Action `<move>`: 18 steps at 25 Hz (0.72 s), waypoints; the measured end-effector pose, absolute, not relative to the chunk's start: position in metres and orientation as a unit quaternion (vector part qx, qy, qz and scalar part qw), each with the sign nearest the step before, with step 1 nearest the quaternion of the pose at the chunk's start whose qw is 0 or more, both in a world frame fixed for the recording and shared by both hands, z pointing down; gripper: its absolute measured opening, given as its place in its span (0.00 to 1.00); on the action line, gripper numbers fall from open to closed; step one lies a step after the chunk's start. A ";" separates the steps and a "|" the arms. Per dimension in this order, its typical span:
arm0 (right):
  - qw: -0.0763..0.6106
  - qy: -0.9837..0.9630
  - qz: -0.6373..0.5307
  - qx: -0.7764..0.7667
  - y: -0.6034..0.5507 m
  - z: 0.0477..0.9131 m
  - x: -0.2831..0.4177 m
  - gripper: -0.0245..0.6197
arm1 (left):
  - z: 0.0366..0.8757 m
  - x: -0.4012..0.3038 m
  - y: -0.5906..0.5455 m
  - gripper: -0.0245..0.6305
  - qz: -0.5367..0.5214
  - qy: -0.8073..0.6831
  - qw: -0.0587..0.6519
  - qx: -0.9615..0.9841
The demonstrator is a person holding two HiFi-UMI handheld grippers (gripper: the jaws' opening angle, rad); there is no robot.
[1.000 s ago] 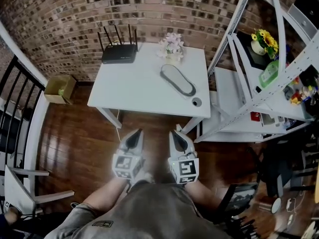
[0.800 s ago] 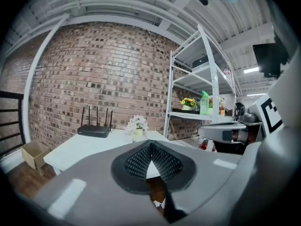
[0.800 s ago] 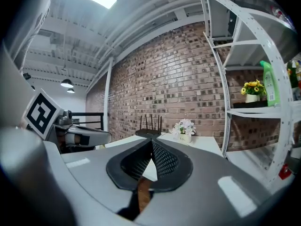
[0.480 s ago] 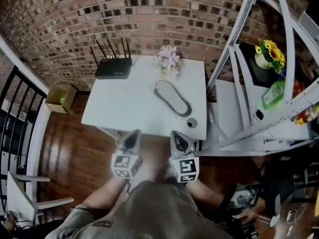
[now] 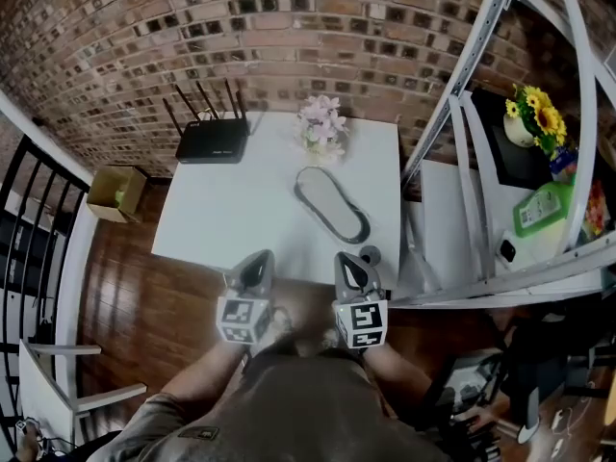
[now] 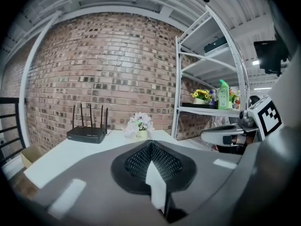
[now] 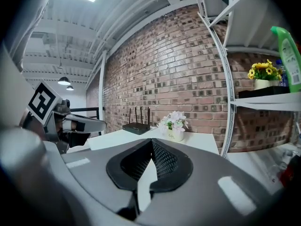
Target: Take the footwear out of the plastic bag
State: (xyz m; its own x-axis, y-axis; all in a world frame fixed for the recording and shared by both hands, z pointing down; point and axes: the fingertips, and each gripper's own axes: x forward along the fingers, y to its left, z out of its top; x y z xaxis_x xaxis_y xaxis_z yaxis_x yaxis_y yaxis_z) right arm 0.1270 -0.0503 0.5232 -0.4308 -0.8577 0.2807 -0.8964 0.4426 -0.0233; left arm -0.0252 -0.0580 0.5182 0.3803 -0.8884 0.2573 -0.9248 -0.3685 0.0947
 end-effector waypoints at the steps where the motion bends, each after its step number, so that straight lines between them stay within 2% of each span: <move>1: 0.119 -0.838 0.086 0.526 -0.058 0.526 0.127 0.06 | 0.520 -0.027 -0.067 0.04 0.082 -0.546 0.114 0.826; 12: 0.176 -0.792 0.099 0.576 -0.117 0.553 0.108 0.06 | 0.545 -0.056 -0.141 0.04 0.097 -0.479 0.126 0.863; 18: 0.208 -0.781 0.118 0.577 -0.142 0.576 0.121 0.06 | 0.559 -0.053 -0.166 0.04 0.104 -0.467 0.140 0.867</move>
State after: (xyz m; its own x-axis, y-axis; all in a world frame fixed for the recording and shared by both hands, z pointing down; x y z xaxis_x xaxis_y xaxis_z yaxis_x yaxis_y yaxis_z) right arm 0.1213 -0.1417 0.5756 -0.2479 -0.8522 0.4608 -0.9501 0.3068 0.0562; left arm -0.0531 -0.1657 0.5594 0.5416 -0.7809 0.3113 -0.8391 -0.5245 0.1444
